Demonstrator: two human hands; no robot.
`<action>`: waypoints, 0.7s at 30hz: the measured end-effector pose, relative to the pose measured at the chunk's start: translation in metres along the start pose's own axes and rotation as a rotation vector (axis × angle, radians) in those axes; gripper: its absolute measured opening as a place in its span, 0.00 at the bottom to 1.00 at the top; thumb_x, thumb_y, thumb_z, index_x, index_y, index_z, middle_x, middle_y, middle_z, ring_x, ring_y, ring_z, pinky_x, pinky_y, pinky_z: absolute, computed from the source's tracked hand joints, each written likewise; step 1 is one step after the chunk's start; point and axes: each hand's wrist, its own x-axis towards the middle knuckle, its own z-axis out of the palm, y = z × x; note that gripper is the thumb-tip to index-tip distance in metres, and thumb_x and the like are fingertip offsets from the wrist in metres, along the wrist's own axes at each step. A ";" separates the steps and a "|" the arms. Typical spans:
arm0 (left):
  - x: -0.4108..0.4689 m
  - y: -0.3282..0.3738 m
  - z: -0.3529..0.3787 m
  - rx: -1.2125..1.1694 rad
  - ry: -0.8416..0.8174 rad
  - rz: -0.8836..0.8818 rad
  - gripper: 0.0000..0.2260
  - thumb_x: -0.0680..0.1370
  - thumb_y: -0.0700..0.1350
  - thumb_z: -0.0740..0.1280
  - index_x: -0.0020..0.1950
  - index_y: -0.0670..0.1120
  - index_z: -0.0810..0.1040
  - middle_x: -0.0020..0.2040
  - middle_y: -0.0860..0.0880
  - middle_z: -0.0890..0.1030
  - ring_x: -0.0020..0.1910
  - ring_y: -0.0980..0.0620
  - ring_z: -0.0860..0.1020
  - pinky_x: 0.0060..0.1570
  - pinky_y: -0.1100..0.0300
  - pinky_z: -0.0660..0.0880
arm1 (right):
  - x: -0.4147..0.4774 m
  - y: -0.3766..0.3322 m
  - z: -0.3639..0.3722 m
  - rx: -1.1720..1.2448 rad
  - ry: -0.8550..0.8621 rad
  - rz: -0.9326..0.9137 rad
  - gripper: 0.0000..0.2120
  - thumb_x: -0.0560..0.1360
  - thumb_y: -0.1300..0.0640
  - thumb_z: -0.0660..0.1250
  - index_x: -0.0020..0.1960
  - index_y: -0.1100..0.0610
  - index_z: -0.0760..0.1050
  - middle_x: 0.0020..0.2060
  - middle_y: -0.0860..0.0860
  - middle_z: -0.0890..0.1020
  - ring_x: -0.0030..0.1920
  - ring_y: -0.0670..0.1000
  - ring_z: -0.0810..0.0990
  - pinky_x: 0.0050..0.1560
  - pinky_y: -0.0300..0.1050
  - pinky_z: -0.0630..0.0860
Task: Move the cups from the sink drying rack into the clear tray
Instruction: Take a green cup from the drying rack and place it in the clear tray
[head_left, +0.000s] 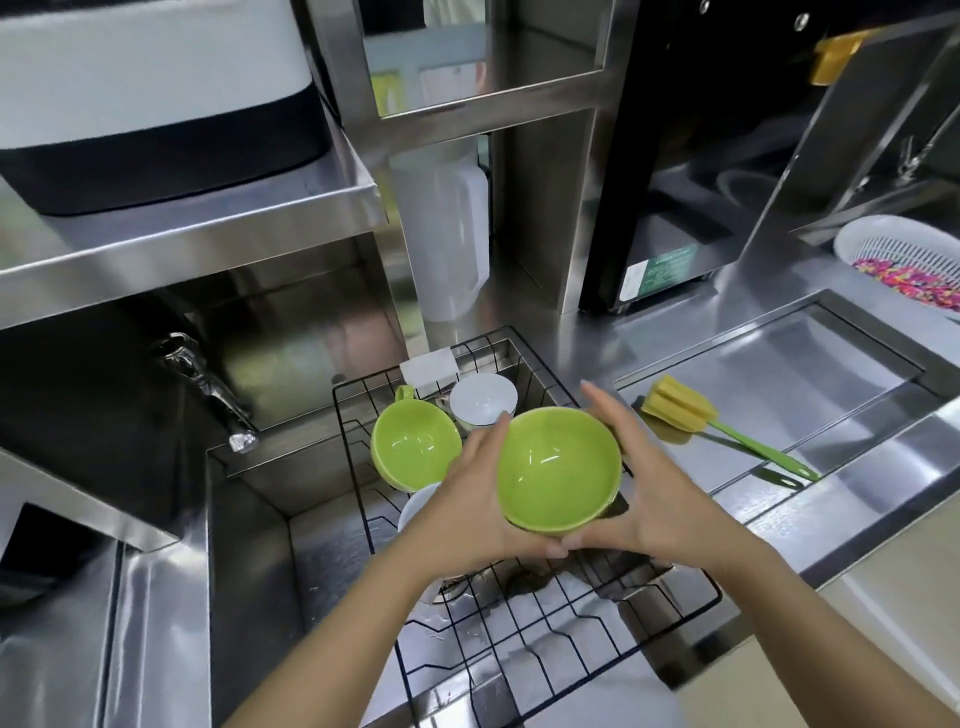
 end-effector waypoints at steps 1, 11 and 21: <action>-0.006 0.004 -0.009 -0.125 0.016 -0.018 0.58 0.56 0.53 0.81 0.76 0.50 0.47 0.73 0.54 0.57 0.70 0.58 0.58 0.65 0.69 0.55 | 0.000 -0.008 0.000 0.090 0.029 -0.014 0.56 0.54 0.50 0.82 0.69 0.35 0.49 0.65 0.39 0.65 0.65 0.34 0.65 0.63 0.26 0.61; -0.067 0.002 -0.068 -1.102 0.128 0.020 0.47 0.46 0.55 0.82 0.61 0.41 0.73 0.51 0.42 0.81 0.47 0.46 0.80 0.48 0.55 0.77 | 0.024 -0.091 0.050 0.233 0.081 -0.277 0.45 0.60 0.32 0.70 0.71 0.39 0.53 0.68 0.47 0.64 0.68 0.48 0.65 0.68 0.55 0.66; -0.179 -0.027 -0.138 -1.190 0.147 -0.087 0.39 0.52 0.68 0.75 0.56 0.46 0.81 0.57 0.38 0.81 0.54 0.36 0.80 0.54 0.38 0.76 | 0.027 -0.158 0.126 -0.114 -0.171 -0.597 0.56 0.59 0.52 0.79 0.64 0.25 0.39 0.68 0.30 0.46 0.67 0.26 0.48 0.61 0.17 0.50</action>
